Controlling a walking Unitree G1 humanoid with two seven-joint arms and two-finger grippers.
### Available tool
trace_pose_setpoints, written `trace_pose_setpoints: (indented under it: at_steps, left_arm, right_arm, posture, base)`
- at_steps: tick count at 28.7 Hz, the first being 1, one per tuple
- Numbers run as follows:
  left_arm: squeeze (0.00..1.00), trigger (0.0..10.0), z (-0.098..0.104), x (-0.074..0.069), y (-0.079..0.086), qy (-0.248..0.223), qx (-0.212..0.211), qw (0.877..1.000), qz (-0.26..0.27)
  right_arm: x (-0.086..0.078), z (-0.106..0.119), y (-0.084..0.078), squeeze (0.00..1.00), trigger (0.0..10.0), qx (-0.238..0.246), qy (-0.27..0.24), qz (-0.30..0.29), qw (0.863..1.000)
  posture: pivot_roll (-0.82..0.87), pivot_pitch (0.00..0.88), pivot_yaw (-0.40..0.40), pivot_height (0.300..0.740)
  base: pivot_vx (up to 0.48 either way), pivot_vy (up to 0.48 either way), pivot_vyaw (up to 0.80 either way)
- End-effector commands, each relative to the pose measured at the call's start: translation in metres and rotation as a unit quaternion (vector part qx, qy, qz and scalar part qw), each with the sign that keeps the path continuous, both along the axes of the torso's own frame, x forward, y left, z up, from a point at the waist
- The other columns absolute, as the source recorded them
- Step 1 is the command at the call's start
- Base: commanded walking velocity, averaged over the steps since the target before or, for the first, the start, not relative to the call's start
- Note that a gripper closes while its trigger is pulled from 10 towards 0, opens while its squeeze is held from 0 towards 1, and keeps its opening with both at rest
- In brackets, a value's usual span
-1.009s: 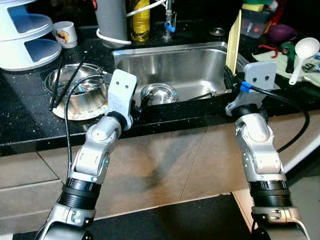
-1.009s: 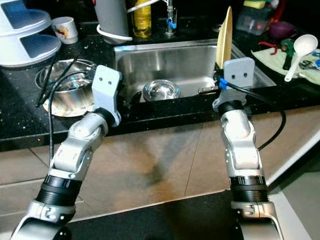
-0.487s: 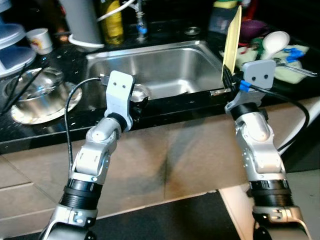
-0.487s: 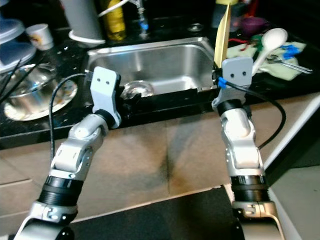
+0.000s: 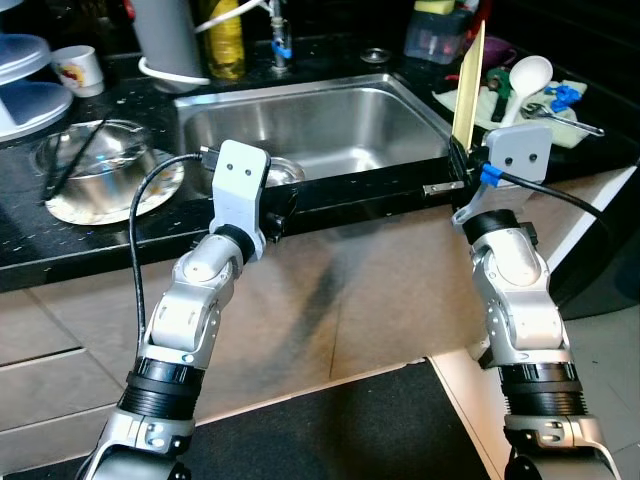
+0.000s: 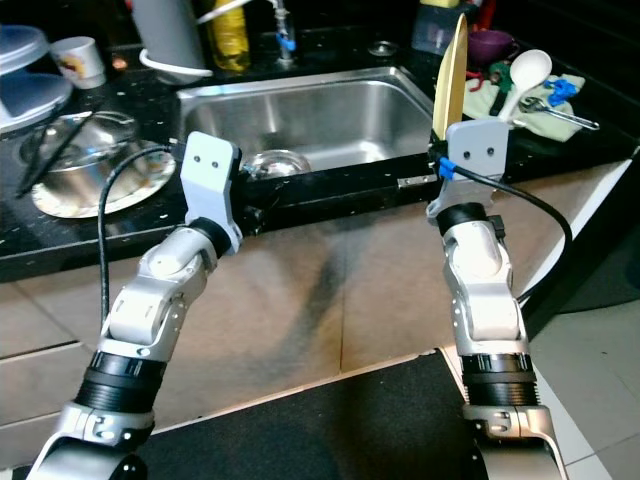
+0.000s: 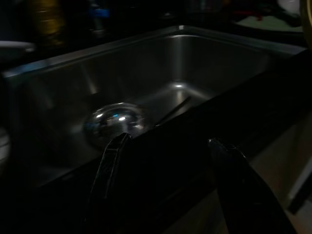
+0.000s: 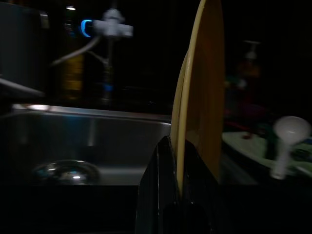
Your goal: Kitchen organization
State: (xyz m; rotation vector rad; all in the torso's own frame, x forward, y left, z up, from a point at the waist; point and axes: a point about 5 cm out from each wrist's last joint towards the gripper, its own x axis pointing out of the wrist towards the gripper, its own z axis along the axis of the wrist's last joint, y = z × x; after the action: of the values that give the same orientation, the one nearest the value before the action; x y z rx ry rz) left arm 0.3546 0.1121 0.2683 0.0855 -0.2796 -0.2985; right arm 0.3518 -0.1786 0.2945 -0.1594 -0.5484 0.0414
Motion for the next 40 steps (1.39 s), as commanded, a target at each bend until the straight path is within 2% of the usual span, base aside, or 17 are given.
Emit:
trace_pose_setpoints:
  at_steps: [1,9,13,19,27,40]
  left_arm:
    - [0.0,10.0,-0.003,0.0,0.002,0.002,0.004,1.0,0.005]
    - [0.0,10.0,-0.004,0.0,-0.001,0.007,0.006,1.0,-0.003]
    - [0.0,10.0,-0.004,0.002,-0.002,0.009,0.025,1.0,-0.001]
    - [0.0,10.0,-0.002,0.003,-0.005,0.004,0.027,1.0,-0.016]
    - [0.0,10.0,-0.004,0.008,-0.015,0.014,0.053,0.997,-0.047]
    - [0.0,10.0,0.002,0.013,-0.022,0.003,0.046,0.997,-0.067]
  right_arm:
    - [0.001,-0.007,-0.001,0.0,10.0,0.003,0.015,0.0,1.0]
    - [0.001,-0.008,-0.002,0.0,10.0,0.006,0.018,-0.002,1.0]
    - [0.001,-0.007,-0.003,0.0,10.0,0.007,0.018,-0.004,1.0]
    - [0.002,-0.007,-0.004,0.0,10.0,0.007,0.018,-0.01,1.0]
    - [0.004,-0.006,-0.008,0.0,10.0,0.006,0.022,-0.021,1.0]
    - [0.005,-0.002,-0.006,0.0,10.0,0.009,0.014,-0.017,1.0]
  posture:
    - [-0.11,0.19,0.01,0.74]
    - [-0.1,0.191,0.013,0.74]
    - [-0.1,0.196,0.014,0.74]
    - [-0.11,0.199,0.014,0.74]
    - [-0.1,0.2,0.011,0.74]
    - [-0.1,0.202,0.012,0.74]
  base:
    - [0.0,0.0,0.0]
    - [0.0,0.0,0.0]
    - [0.0,0.0,0.0]
    - [0.0,0.0,0.0]
    - [0.257,0.0,0.0]
    - [0.322,0.0,0.0]
